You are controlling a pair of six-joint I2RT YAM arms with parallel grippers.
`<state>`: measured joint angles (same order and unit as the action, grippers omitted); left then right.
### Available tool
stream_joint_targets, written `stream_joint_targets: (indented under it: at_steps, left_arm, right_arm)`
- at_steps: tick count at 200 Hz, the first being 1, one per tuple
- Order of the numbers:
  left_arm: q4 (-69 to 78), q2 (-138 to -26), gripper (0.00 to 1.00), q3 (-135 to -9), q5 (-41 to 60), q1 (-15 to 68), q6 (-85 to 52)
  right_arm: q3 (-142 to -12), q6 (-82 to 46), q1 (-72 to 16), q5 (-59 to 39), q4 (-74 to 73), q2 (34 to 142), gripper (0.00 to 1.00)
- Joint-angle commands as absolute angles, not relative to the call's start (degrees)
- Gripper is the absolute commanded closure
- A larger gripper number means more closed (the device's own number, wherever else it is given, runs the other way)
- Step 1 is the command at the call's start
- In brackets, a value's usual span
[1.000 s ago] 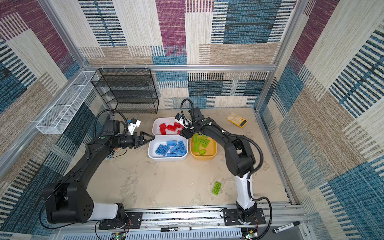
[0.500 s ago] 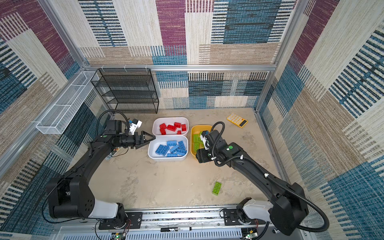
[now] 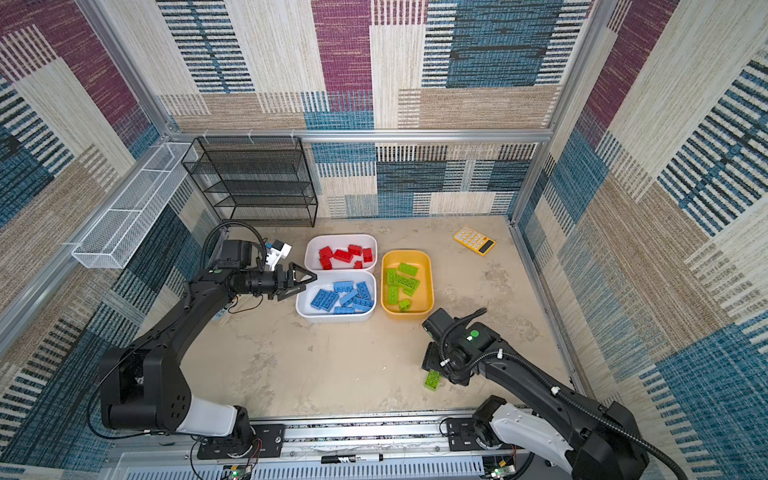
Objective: Sort the legos into containers by color
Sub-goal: 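Move the right gripper to the lime-green brick and grasp it, then carry the lime-green brick into the yellow tray and release it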
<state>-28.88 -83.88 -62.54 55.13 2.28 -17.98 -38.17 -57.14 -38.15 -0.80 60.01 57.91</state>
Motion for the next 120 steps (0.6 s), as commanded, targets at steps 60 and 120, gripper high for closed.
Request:
stream_joint_targets:
  at_steps: [60, 120]
  left_arm:
    - [-28.92, -78.11, 0.05, -56.87, 56.65, 2.46, -18.91]
    - [-32.03, -77.98, 0.05, -57.21, 56.52, 2.46, -15.92]
  right_arm:
    - [-31.45, -60.55, -39.05, -3.16, 46.79, 62.22, 0.43]
    - [-32.54, -61.88, -42.47, -0.70, 49.37, 65.70, 0.66]
